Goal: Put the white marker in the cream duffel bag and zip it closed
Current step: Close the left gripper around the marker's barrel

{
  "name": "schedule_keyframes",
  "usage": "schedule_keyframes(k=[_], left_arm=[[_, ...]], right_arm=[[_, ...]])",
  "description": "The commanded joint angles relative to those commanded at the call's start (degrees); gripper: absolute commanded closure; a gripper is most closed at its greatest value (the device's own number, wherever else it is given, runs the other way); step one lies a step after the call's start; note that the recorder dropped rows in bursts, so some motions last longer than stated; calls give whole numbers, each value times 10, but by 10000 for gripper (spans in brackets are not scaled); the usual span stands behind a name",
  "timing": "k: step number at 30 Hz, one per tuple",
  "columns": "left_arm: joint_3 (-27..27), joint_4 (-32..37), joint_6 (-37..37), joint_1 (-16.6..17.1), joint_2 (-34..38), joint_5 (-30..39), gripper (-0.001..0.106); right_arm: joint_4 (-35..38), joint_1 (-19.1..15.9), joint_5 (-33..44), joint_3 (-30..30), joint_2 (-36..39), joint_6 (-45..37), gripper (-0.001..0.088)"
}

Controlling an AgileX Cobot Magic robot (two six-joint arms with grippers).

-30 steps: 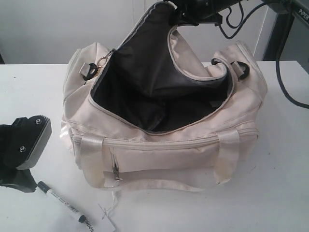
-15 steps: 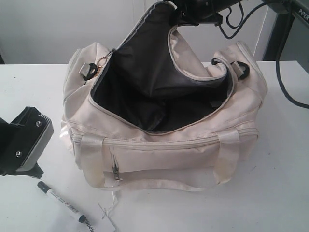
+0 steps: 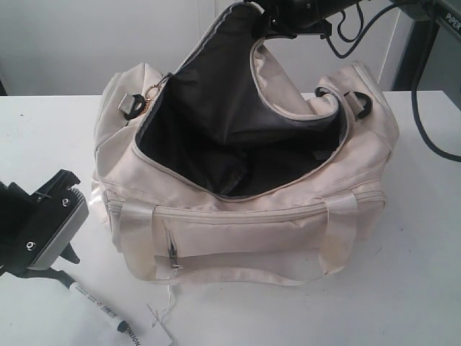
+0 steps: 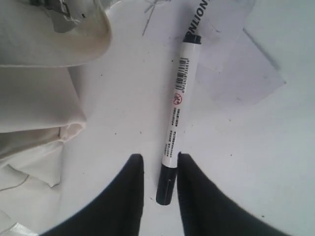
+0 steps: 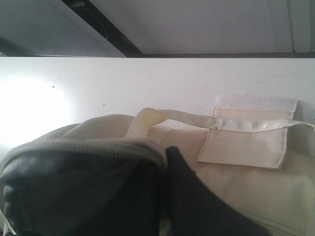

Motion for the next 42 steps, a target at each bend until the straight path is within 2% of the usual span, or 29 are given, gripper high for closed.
schedule_keyframes(k=[10, 14, 25, 42], left_arm=[[0, 1, 101, 0, 60, -8, 713], [0, 5, 101, 0, 83, -33, 713], [0, 18, 101, 0, 126, -39, 713], [0, 18, 101, 0, 146, -62, 713]], right_arm=[[0, 0, 0, 0, 0, 0, 868], [0, 0, 0, 0, 0, 0, 868], [0, 0, 0, 0, 0, 0, 868], [0, 0, 0, 0, 0, 0, 868]])
